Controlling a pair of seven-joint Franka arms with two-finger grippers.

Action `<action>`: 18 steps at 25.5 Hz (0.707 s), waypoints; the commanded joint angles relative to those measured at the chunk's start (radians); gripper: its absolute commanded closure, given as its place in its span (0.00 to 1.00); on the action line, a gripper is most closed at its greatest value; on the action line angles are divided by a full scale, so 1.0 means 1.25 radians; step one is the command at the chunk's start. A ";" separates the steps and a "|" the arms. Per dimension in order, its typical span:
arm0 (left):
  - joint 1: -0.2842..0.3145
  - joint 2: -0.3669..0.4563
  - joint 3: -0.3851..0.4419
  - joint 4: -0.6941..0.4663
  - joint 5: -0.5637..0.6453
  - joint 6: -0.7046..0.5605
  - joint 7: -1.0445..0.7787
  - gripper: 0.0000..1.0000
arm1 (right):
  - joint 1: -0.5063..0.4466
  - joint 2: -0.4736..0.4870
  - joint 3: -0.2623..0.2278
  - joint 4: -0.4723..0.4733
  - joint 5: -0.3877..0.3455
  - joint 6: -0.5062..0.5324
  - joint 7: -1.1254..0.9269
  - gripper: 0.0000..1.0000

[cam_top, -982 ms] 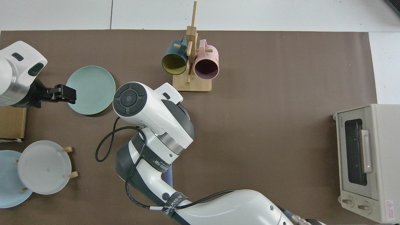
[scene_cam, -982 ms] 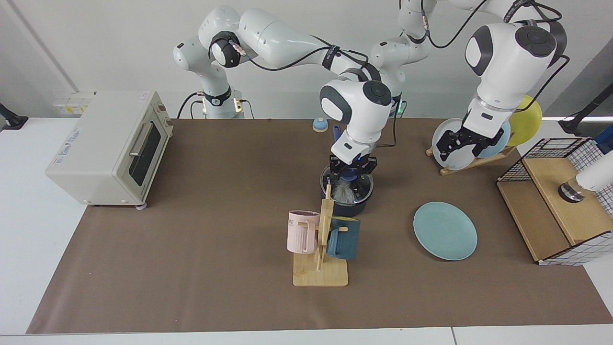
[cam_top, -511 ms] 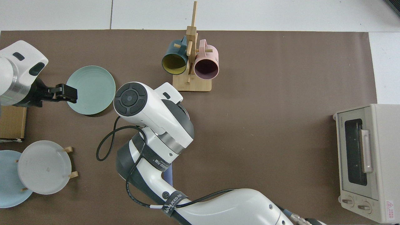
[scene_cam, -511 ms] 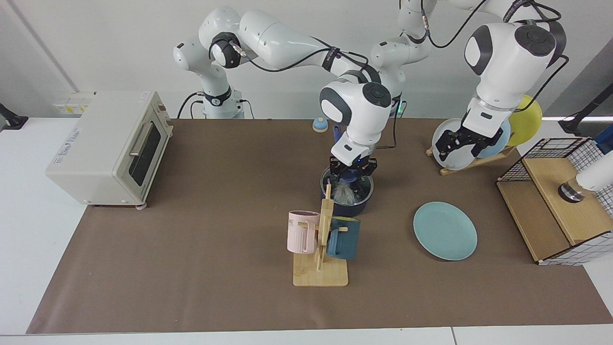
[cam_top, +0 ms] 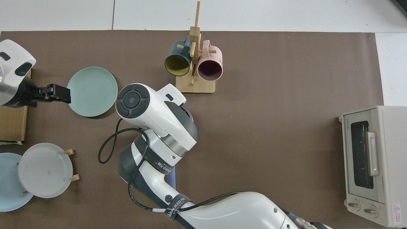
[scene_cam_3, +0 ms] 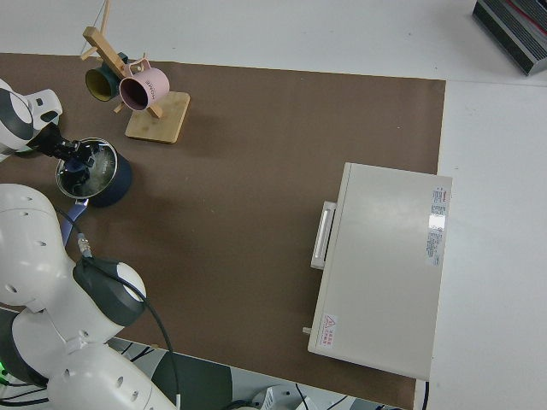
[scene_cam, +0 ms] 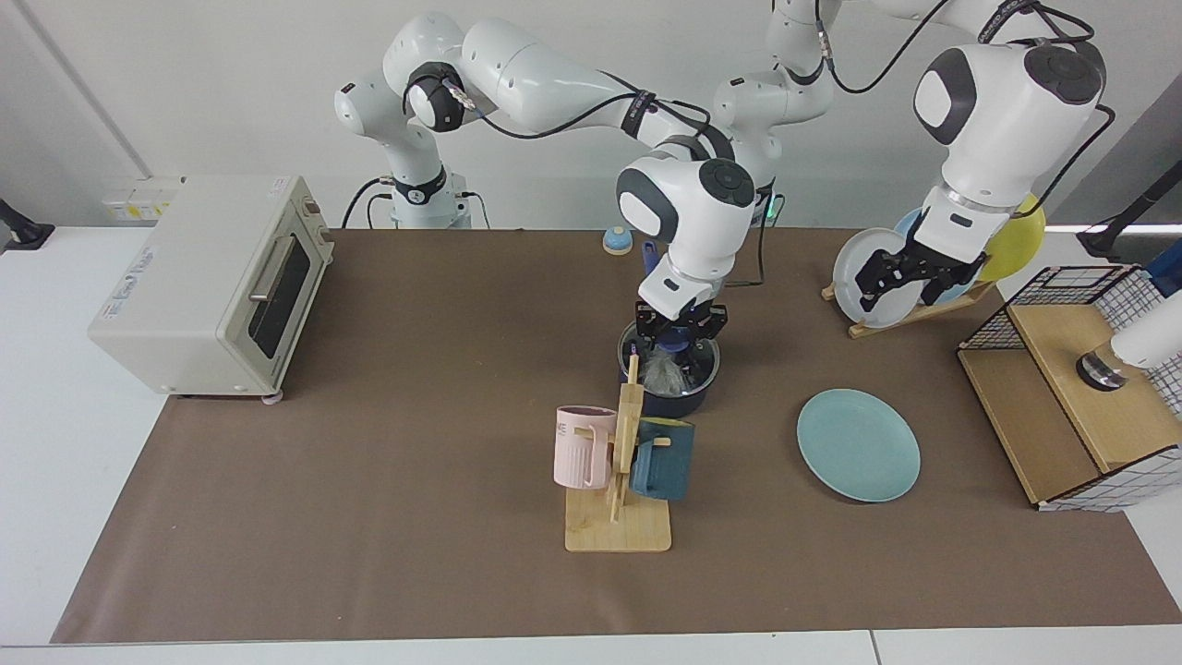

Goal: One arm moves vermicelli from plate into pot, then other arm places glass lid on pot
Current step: 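Lower the glass lid onto the saucepan and open the right gripper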

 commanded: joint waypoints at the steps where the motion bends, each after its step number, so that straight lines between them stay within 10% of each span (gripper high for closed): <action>1: -0.030 -0.019 0.032 -0.009 -0.011 0.005 0.018 0.00 | 0.011 0.015 -0.003 0.023 -0.014 0.004 0.007 0.00; 10: -0.029 -0.028 0.036 -0.010 -0.011 0.007 0.043 0.00 | 0.009 -0.012 -0.005 0.023 -0.014 -0.017 0.016 0.00; 18: -0.031 -0.028 0.032 -0.009 -0.011 -0.003 0.044 0.00 | -0.038 -0.195 -0.007 -0.098 -0.014 -0.047 -0.006 0.00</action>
